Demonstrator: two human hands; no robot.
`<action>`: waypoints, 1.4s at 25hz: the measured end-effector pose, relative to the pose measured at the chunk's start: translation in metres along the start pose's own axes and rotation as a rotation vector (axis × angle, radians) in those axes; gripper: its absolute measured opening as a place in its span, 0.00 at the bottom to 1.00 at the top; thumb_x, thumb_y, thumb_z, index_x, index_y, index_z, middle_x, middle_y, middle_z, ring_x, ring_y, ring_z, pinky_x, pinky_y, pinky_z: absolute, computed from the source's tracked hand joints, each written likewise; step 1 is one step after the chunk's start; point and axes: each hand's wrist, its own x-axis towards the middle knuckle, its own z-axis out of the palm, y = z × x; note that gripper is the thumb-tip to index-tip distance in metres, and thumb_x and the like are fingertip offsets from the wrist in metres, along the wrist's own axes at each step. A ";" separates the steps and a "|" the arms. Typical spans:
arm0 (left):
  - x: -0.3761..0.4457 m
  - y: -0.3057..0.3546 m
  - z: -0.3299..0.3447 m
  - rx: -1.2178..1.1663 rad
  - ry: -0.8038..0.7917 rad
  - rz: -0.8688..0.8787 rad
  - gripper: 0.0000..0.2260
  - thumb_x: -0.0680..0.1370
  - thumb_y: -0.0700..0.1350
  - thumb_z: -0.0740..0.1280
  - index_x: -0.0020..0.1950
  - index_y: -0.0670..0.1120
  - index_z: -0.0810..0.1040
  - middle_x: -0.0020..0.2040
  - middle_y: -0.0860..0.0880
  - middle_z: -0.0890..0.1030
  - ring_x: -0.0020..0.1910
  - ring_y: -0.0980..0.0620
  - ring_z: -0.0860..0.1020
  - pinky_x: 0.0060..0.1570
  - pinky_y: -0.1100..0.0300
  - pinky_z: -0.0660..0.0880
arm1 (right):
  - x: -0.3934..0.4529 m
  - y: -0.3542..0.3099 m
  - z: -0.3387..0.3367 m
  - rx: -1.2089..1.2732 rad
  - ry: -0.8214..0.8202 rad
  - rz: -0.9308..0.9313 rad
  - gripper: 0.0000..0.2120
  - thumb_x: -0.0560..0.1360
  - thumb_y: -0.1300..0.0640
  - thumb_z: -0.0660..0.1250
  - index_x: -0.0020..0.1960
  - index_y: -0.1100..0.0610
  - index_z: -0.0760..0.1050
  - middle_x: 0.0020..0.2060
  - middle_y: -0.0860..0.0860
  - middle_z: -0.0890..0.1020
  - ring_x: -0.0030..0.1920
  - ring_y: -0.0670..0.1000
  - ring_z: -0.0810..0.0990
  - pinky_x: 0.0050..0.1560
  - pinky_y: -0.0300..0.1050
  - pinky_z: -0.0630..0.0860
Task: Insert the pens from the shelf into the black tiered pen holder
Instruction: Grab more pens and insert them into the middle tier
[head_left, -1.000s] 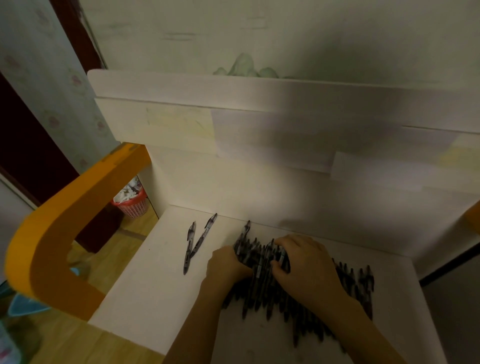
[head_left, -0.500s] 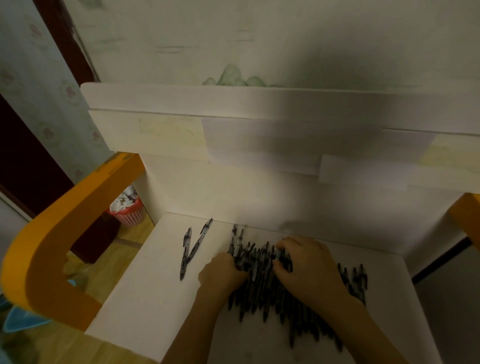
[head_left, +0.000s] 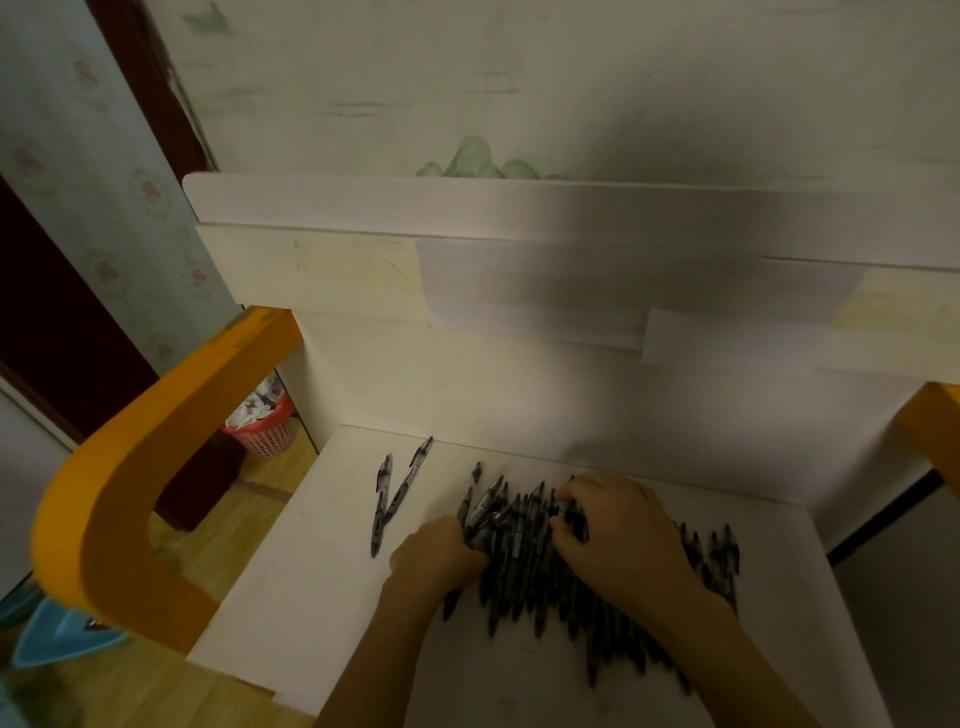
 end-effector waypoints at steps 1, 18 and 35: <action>0.000 -0.002 0.001 -0.050 -0.025 0.003 0.07 0.76 0.46 0.67 0.51 0.45 0.76 0.45 0.46 0.82 0.43 0.48 0.83 0.47 0.55 0.81 | -0.001 -0.001 -0.001 -0.001 0.002 0.000 0.13 0.75 0.45 0.63 0.57 0.48 0.77 0.52 0.44 0.80 0.55 0.47 0.76 0.64 0.48 0.69; -0.034 0.025 -0.028 -0.380 0.108 0.374 0.07 0.76 0.47 0.67 0.52 0.55 0.73 0.42 0.51 0.81 0.36 0.52 0.82 0.42 0.53 0.82 | -0.020 -0.009 -0.063 -0.047 0.177 0.156 0.23 0.74 0.46 0.67 0.68 0.50 0.72 0.62 0.48 0.78 0.58 0.50 0.78 0.62 0.49 0.74; -0.174 0.190 -0.037 -0.490 -0.084 0.974 0.12 0.78 0.45 0.67 0.53 0.61 0.69 0.35 0.48 0.80 0.25 0.53 0.79 0.29 0.64 0.78 | -0.156 0.014 -0.184 -0.336 0.641 0.405 0.27 0.74 0.43 0.64 0.72 0.47 0.66 0.69 0.47 0.72 0.68 0.50 0.70 0.67 0.51 0.70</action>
